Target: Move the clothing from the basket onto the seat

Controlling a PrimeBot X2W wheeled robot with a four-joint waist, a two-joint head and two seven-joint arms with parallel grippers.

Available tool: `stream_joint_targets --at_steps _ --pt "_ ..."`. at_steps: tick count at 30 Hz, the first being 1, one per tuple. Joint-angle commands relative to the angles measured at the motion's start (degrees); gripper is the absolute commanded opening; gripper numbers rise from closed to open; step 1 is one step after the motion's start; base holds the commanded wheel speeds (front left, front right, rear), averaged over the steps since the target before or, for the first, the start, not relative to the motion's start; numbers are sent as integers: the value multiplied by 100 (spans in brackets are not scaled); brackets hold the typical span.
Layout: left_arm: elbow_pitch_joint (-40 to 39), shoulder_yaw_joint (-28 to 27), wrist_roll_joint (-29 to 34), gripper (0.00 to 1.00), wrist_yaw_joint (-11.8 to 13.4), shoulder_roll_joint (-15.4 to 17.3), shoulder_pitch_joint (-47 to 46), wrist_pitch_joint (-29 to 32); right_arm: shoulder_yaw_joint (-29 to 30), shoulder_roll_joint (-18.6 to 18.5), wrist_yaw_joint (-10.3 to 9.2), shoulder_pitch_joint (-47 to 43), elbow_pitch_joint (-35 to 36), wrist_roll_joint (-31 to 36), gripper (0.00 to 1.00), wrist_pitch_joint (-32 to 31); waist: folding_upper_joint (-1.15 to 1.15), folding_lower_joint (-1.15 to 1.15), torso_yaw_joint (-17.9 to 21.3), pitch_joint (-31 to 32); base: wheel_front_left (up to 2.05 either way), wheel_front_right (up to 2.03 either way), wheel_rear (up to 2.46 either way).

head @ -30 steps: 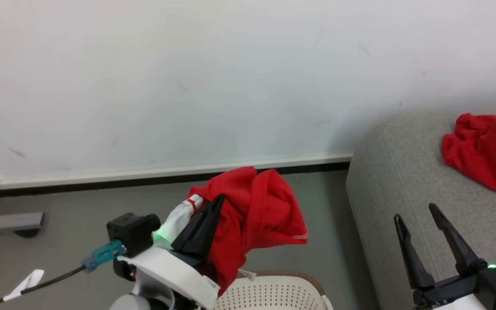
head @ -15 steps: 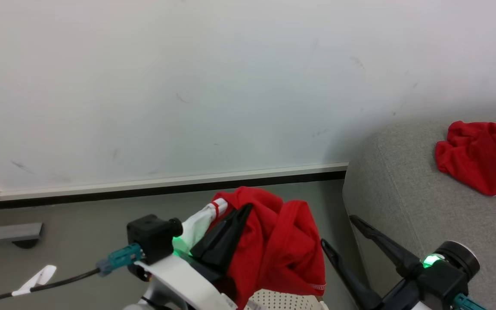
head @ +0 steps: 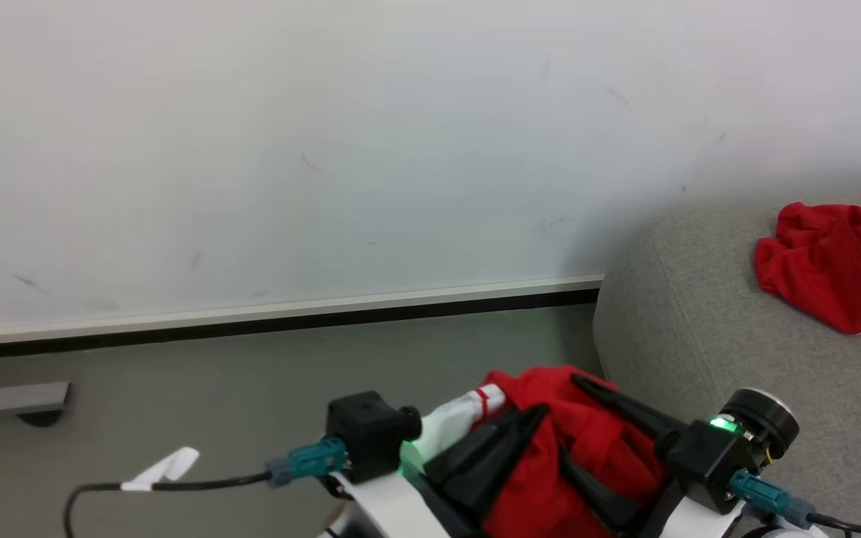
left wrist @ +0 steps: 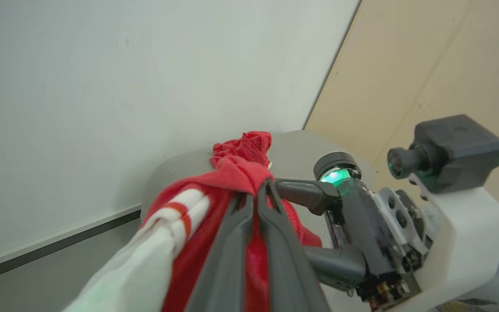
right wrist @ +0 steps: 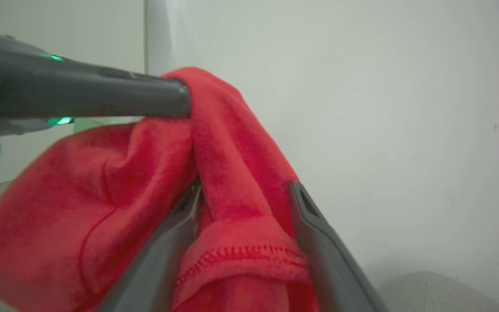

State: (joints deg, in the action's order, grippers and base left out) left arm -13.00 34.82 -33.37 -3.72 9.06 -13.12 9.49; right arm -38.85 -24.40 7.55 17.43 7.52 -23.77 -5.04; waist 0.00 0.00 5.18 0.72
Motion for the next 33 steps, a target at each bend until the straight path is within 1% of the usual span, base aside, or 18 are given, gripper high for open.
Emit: stream_joint_targets --at_steps 1,3,4,5,8,12,13,14,15,19,23,27,33 --pt "-4 55 -75 0 -58 -41 -54 16 -51 -16 -14 26 -45 -69 100 -1 0 0 13 1 0 0 0" --pt "-18 167 -159 0 -119 -46 -66 37 -123 -7 -13 52 -122 -156 100 6 0 0 35 -3 0 0 0" --pt "-17 198 -195 0 -142 -56 -68 35 -152 1 -14 73 -143 -205 78 44 0 0 45 -6 0 0 0" --pt "-2 229 -205 0 -162 -48 -74 32 -143 31 -14 85 -165 -265 0 108 0 0 58 -11 0 0 0" --pt "64 268 -192 0 -181 -17 -56 -4 -174 40 -14 105 -264 -370 0 213 0 0 101 -28 0 0 0" --pt "176 247 -90 0 -144 35 -29 -77 16 51 -14 52 -328 -497 0 334 0 0 164 -59 0 0 0" --pt "217 226 -68 9 -124 32 -15 -120 79 51 -14 25 -335 -520 0 365 0 0 181 -68 0 0 0" --pt "256 203 -26 36 -92 37 -7 -177 140 51 -14 -11 -341 -541 0 384 0 0 200 -75 0 0 0" --pt "291 187 -22 100 -83 41 4 -231 210 45 -14 -42 -332 -548 0 411 0 0 227 -86 0 0 0" --pt "476 182 85 100 -64 45 38 -414 528 7 -13 -200 -271 -588 0 470 0 0 358 -127 0 0 0" --pt "630 217 229 100 -91 50 22 -662 870 -27 -14 -368 -191 -556 0 508 0 0 583 -179 0 0 0" --pt "836 331 393 100 -133 27 -6 -979 1272 11 -14 -539 -108 -495 0 580 0 0 886 -268 0 0 0" --pt "1139 493 651 100 -180 14 -103 -1343 1727 108 -13 -748 -21 -407 0 663 0 0 1405 -495 0 0 0"
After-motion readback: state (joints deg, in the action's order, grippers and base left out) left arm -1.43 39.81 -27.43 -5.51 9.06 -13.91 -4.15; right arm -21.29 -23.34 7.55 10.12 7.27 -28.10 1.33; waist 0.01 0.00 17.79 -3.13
